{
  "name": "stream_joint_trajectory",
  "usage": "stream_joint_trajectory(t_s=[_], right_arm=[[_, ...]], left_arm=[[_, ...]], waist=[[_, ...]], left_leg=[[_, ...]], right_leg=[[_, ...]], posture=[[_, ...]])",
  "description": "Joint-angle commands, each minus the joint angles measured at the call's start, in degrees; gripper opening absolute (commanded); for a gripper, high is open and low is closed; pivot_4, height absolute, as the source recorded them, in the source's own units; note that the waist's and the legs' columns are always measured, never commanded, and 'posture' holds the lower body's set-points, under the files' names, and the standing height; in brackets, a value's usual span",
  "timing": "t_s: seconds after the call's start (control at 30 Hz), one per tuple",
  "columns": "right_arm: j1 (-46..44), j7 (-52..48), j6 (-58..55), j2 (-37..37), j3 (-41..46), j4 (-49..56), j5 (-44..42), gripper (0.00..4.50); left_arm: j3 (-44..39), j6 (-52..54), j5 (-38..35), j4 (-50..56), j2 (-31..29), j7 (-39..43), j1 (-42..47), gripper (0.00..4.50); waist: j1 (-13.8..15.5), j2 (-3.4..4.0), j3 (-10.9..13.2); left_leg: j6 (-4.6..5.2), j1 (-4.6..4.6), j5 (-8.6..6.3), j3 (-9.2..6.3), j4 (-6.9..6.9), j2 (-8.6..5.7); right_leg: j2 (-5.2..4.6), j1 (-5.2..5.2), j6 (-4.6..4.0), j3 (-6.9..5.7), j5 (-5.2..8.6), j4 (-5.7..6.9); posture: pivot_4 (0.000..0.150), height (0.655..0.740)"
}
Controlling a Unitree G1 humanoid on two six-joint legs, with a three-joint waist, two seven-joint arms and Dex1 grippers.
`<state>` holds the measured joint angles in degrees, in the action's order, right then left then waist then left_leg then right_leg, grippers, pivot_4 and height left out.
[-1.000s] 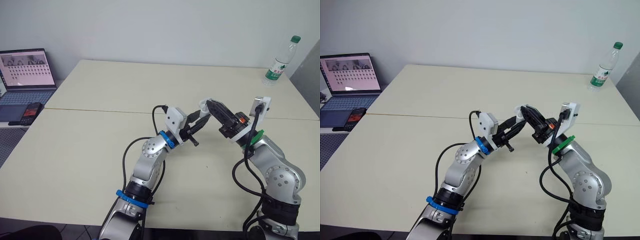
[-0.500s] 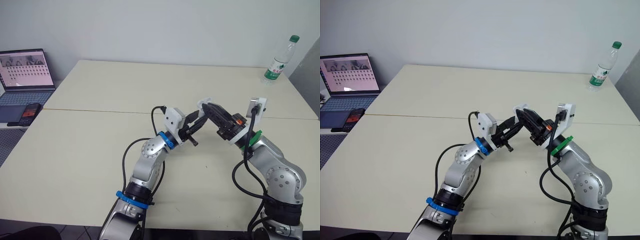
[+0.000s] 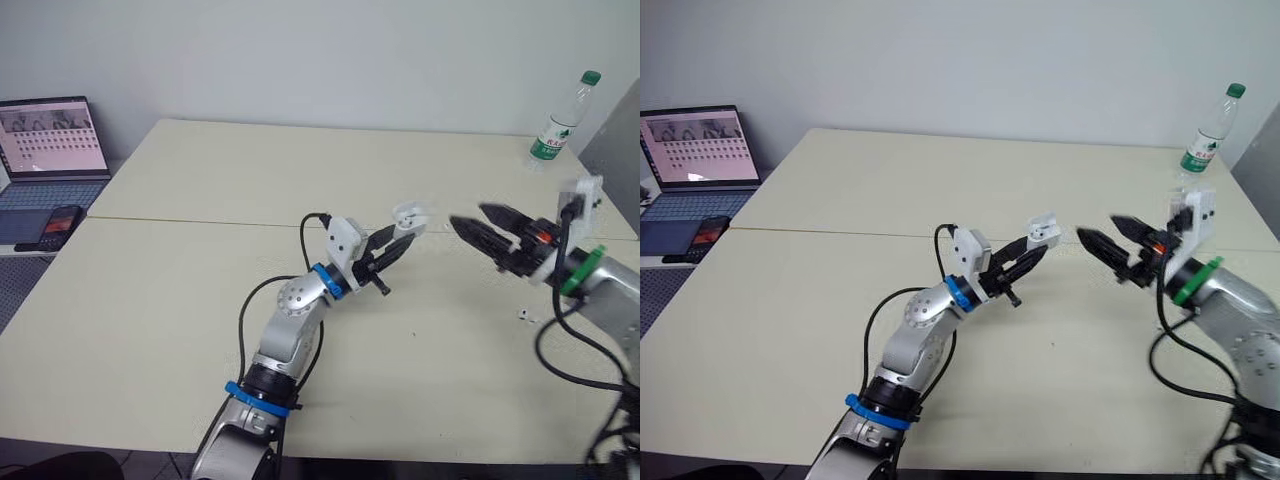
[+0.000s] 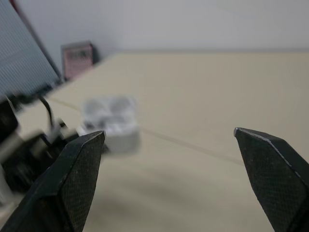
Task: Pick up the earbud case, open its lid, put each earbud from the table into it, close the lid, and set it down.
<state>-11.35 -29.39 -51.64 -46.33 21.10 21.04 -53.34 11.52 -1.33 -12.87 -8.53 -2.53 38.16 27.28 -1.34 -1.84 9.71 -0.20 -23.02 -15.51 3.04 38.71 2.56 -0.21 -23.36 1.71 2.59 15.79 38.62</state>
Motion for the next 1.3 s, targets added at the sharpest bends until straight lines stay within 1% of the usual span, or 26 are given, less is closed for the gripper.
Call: stream_joint_trajectory(t_s=[0.03, 0.1, 0.17, 0.3, 0.53, 0.77, 0.8, 0.87, 1.03, 1.07, 1.1, 1.13, 1.2, 1.3], right_arm=[[4.2, -6.8, -2.1, -9.4, -2.3, -2.5, 5.4, 4.46], [6.4, -8.6, -1.3, -14.8, -5.8, -6.4, 11.2, 4.46], [7.2, -10.6, -0.2, -18.5, -9.2, -9.5, 15.7, 4.46], [4.5, -14.5, 2.5, -21.4, -16.8, -17.1, 23.4, 4.46], [-1.8, -20.1, 5.2, -19.7, -22.3, -23.2, 29.1, 4.46], [-6.0, -22.6, 5.0, -17.1, -24.0, -25.0, 32.0, 4.46], [-6.2, -22.9, 5.0, -16.9, -24.2, -25.2, 32.4, 4.30], [-6.4, -23.2, 4.9, -16.6, -24.1, -25.4, 33.0, 3.85], [-6.5, -24.0, 4.2, -16.3, -23.8, -25.2, 33.8, 2.15], [-6.5, -24.1, 4.2, -16.3, -23.7, -25.1, 34.0, 1.89], [-6.4, -24.1, 4.1, -16.3, -23.5, -25.0, 34.1, 1.41], [-6.4, -24.2, 4.0, -16.3, -23.3, -24.8, 34.1, 1.04], [-6.1, -24.6, 4.2, -16.5, -22.6, -23.9, 34.1, 0.43], [-4.9, -26.3, 6.2, -17.8, -21.7, -22.0, 34.1, 0.43]], left_arm=[[1.3, -2.1, 1.1, 3.2, -2.2, 2.6, -1.0, 0.75], [1.8, -1.3, 0.7, 4.8, -3.9, 4.1, -2.3, 0.75], [2.6, -1.1, 1.5, 5.7, -5.8, 5.6, -3.1, 0.75], [2.6, 0.3, 1.3, 6.0, -7.8, 6.4, -3.4, 0.75], [1.3, 3.2, -0.1, 7.7, -8.1, 5.9, -3.4, 0.75], [1.0, 3.4, 0.2, 8.1, -7.9, 5.7, -4.0, 0.75], [1.0, 3.3, 0.2, 8.1, -7.9, 5.7, -4.0, 0.75], [1.0, 3.1, 0.3, 8.0, -7.8, 5.7, -4.1, 0.75], [0.7, 2.7, 0.3, 7.5, -7.9, 5.7, -4.2, 0.75], [0.7, 2.7, 0.3, 7.5, -7.9, 5.6, -4.2, 0.75], [0.8, 2.7, 0.3, 7.5, -7.9, 5.6, -4.3, 0.75], [0.8, 2.5, 0.3, 7.4, -7.8, 5.7, -4.2, 0.75], [0.6, 2.2, 0.2, 7.2, -7.6, 5.7, -4.0, 0.75], [0.6, 2.0, 0.3, 7.0, -7.6, 5.7, -3.9, 0.75]], waist=[[0.0, 0.02, 0.0], [-0.2, 0.00, 0.0], [-0.2, 0.00, 0.0], [-0.3, 0.02, 0.0], [-0.3, 0.05, 0.0], [-0.2, 0.05, 0.0], [-0.2, 0.05, 0.0], [-0.2, 0.05, 0.0], [-0.2, 0.06, 0.0], [-0.2, 0.06, 0.0], [-0.2, 0.06, 0.0], [-0.2, 0.06, 0.0], [-0.2, 0.06, 0.0], [-0.2, 0.06, 0.0]], left_leg=[[0.00, 0.00, 0.00, 0.00, -0.01, 0.00], [0.00, 0.02, 0.00, 0.05, 0.00, 0.03], [0.00, 0.04, 0.00, 0.11, 0.02, 0.02], [0.01, 0.11, 0.01, 0.17, 0.04, 0.07], [0.01, 0.11, 0.01, 0.22, 0.07, 0.06], [0.01, 0.08, 0.01, 0.18, 0.06, 0.04], [0.01, 0.08, 0.01, 0.19, 0.07, 0.03], [0.01, 0.09, 0.01, 0.19, 0.07, 0.03], [0.01, 0.09, 0.01, 0.19, 0.07, 0.04], [0.01, 0.09, 0.01, 0.18, 0.07, 0.04], [0.01, 0.09, 0.01, 0.18, 0.07, 0.04], [0.01, 0.10, 0.01, 0.18, 0.07, 0.04], [0.01, 0.10, 0.01, 0.19, 0.07, 0.04], [0.01, 0.10, 0.01, 0.19, 0.08, 0.04]], right_leg=[[0.00, 0.00, 0.00, 0.02, 0.00, -0.01], [0.01, 0.00, 0.00, 0.01, 0.00, -0.01], [-0.01, 0.00, 0.01, 0.01, 0.01, 0.00], [0.03, 0.00, 0.25, 0.02, 0.15, 0.03], [0.03, -0.01, 0.27, 0.05, 0.15, 0.06], [0.01, -0.01, 0.03, 0.04, 0.01, 0.04], [0.00, -0.01, 0.03, 0.04, 0.01, 0.04], [-0.01, -0.01, 0.03, 0.03, 0.00, 0.05], [0.00, -0.01, 0.02, 0.03, 0.00, 0.06], [0.00, -0.01, 0.02, 0.03, 0.00, 0.06], [0.00, -0.01, 0.02, 0.03, 0.00, 0.06], [0.00, -0.01, 0.02, 0.03, 0.00, 0.07], [0.00, -0.01, 0.02, 0.03, 0.00, 0.08], [0.00, -0.01, 0.02, 0.03, 0.00, 0.08]], posture=[[0.150, 0.7362], [0.150, 0.7362], [0.150, 0.7362], [0.150, 0.7362], [0.150, 0.7362], [0.150, 0.7362], [0.150, 0.7362], [0.150, 0.7362], [0.150, 0.7362], [0.150, 0.7362], [0.150, 0.7362], [0.150, 0.7362], [0.150, 0.7362], [0.150, 0.7362]])
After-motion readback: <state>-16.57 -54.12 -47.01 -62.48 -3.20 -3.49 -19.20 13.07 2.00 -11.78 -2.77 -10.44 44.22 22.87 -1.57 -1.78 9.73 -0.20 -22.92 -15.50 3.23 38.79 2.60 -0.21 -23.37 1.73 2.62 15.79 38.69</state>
